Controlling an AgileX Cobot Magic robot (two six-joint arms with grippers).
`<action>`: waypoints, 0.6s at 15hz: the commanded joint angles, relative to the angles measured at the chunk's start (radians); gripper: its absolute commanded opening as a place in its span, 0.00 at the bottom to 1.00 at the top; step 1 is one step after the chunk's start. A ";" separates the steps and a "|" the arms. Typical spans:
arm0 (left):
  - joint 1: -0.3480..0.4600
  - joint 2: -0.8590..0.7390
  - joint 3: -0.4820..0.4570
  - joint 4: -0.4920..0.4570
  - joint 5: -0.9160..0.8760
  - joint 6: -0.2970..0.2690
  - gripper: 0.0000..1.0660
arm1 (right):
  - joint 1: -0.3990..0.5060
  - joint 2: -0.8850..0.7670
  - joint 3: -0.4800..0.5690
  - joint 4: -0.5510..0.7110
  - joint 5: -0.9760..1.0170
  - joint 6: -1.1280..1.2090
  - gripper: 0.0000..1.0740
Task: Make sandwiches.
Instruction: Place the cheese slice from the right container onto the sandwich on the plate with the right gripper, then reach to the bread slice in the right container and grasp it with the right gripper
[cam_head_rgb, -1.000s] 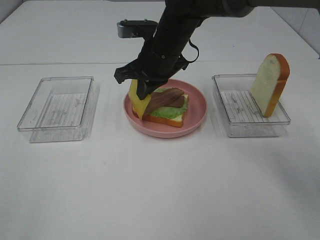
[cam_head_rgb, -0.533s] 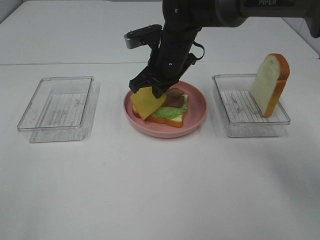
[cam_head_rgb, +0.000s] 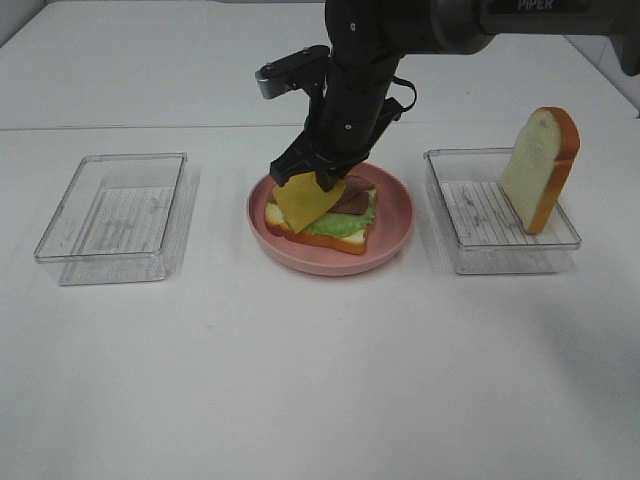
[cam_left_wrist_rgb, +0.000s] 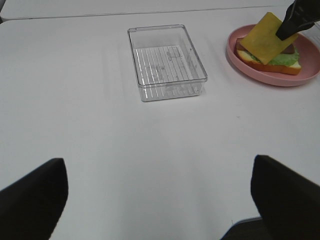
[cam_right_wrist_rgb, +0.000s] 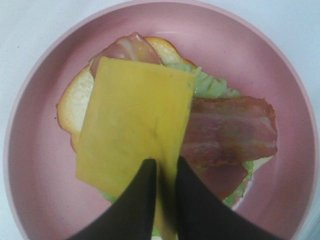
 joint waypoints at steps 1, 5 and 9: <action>0.001 -0.017 0.002 0.003 -0.002 0.001 0.85 | 0.001 -0.001 -0.004 -0.009 0.008 0.015 0.51; 0.001 -0.017 0.002 0.003 -0.002 0.001 0.85 | 0.001 -0.017 -0.004 -0.024 0.031 0.014 0.92; 0.001 -0.017 0.002 0.003 -0.002 0.001 0.85 | -0.002 -0.096 -0.086 -0.032 0.160 0.014 0.92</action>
